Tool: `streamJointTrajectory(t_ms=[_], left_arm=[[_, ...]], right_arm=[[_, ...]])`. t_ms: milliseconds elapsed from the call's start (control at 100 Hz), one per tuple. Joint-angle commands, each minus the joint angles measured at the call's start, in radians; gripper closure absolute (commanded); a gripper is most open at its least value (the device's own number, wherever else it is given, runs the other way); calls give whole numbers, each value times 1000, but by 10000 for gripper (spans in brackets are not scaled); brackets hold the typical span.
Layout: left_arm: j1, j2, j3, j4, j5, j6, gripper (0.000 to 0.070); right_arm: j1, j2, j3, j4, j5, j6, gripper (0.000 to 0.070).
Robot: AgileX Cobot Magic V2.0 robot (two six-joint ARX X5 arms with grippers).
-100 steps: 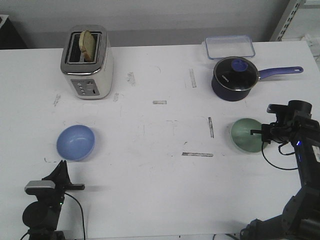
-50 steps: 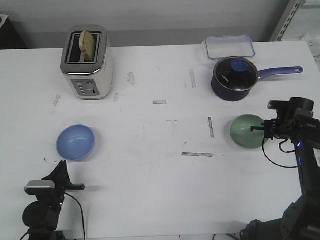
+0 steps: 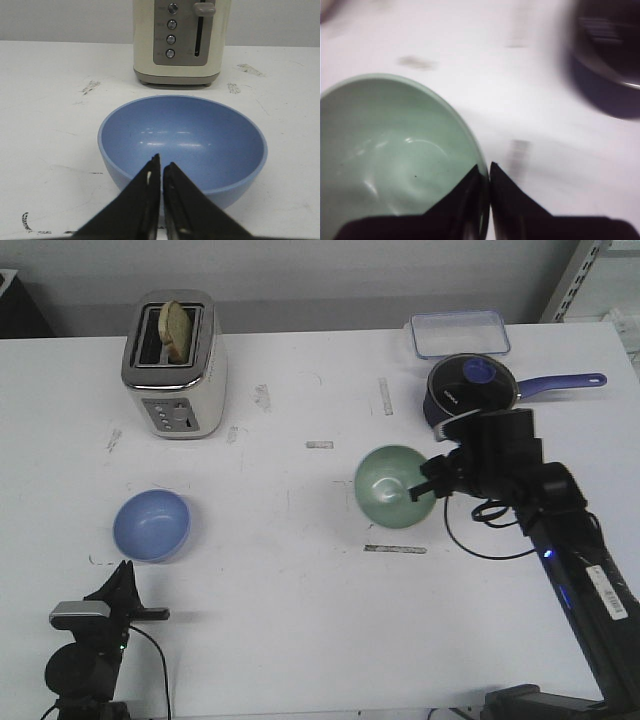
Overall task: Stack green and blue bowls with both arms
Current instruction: 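Carry the green bowl with the right gripper toward the table centre and set it down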
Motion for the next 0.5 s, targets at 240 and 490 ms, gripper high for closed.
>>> streamJointTrajectory(t_ms=[240, 490], left_arm=[[0, -1, -21, 14, -1, 8, 699], [0, -1, -21, 14, -1, 8, 699]], right_arm=[[304, 170, -11, 10, 1, 8, 696], [403, 313, -13, 74, 4, -16, 696]])
